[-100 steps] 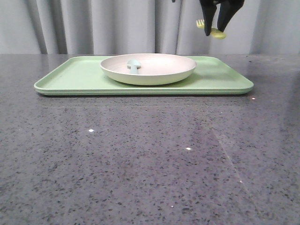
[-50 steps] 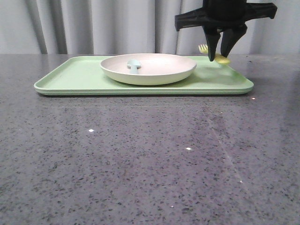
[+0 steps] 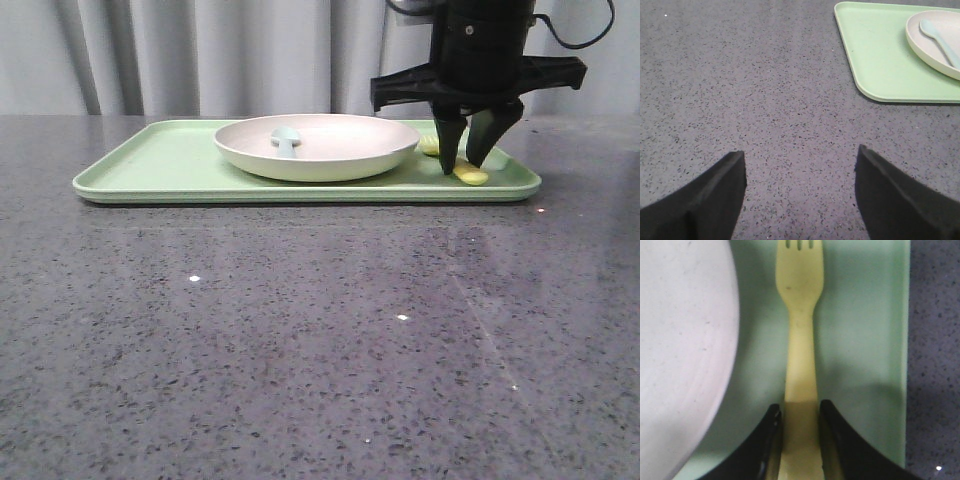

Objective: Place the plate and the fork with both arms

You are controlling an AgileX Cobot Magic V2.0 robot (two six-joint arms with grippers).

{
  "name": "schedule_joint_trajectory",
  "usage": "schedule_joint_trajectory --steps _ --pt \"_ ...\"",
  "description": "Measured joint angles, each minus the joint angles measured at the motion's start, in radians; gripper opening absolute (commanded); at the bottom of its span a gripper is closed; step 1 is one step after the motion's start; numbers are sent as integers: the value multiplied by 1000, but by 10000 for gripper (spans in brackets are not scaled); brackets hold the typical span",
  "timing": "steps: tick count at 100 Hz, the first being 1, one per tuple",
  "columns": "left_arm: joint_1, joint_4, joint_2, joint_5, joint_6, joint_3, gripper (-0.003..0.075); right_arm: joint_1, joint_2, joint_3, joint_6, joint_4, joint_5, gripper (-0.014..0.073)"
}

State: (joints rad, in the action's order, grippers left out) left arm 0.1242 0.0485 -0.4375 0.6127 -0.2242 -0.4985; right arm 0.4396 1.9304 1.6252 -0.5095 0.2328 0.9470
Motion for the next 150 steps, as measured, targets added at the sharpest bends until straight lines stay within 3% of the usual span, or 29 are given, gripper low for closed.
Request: schedule_joint_trajectory --steps 16,24,48,57,95,125,150 --pt "0 0 0 0 0 0 459 0 0 0 0 -1 0 -113" --pt "0 0 0 0 0 0 459 0 0 0 0 -4 0 -65" --pt "0 0 0 0 0 0 459 0 0 0 0 -6 -1 290" --pt "0 0 0 0 0 0 459 0 0 0 0 -7 -1 356" --pt "0 0 0 0 0 0 459 0 -76 0 0 -1 -14 352" --pt "0 0 0 0 0 0 459 0 -255 -6 6 94 -19 352" --pt "0 0 0 0 0 0 459 -8 -461 -152 27 156 -54 352"
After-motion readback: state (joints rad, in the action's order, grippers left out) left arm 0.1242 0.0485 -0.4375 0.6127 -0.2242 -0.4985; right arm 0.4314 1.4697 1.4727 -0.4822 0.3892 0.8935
